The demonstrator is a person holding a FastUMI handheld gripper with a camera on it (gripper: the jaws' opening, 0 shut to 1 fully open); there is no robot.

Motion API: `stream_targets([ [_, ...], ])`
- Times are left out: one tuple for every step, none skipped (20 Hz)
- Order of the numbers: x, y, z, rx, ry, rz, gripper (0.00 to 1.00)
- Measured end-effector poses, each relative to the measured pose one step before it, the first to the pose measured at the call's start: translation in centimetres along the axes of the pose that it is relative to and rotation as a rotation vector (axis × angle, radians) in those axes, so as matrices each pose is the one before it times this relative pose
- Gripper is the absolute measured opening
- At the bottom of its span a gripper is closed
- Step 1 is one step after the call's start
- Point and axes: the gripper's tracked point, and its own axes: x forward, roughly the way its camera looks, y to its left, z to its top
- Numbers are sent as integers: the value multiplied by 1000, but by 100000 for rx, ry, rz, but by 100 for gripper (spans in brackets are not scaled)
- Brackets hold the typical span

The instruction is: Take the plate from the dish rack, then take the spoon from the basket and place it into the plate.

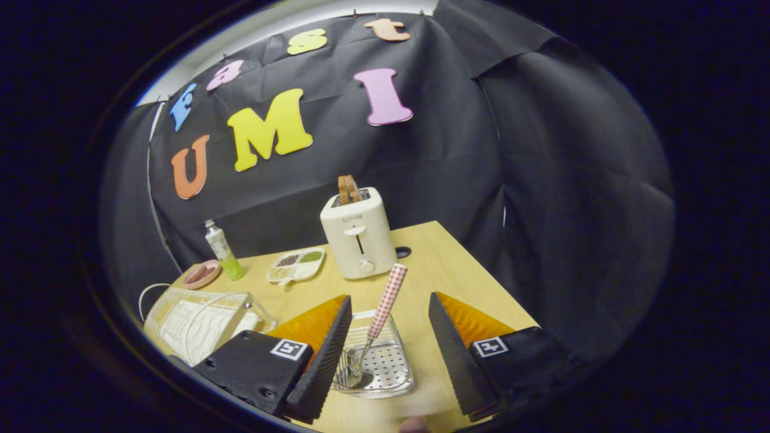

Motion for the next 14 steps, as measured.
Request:
stream_targets([
  [701,-121,100,537,1281,1073,84],
  [658,-87,-116,300,1899,858,82],
  [585,101,-177,866,1974,1262,79],
  [315,251,-139,1227,1645,1709,73],
  [412,69,-92,892,901,1125,67],
  [312,70,-82,968,272,1455,61],
  [125,98,113,1223,107,809,55],
  [-93,74,3,1008,382,811,46],
  [271,-118,-15,660,410,24,38],
  [-418,-44,95,723,261,147,32],
  [-129,-145,78,1848,432,-232,24],
  [-330,-54,31,2052,173,484,22],
  [-39,119,41,1757,240,506,20],
  [-23,3,-82,1204,420,445,19],
])
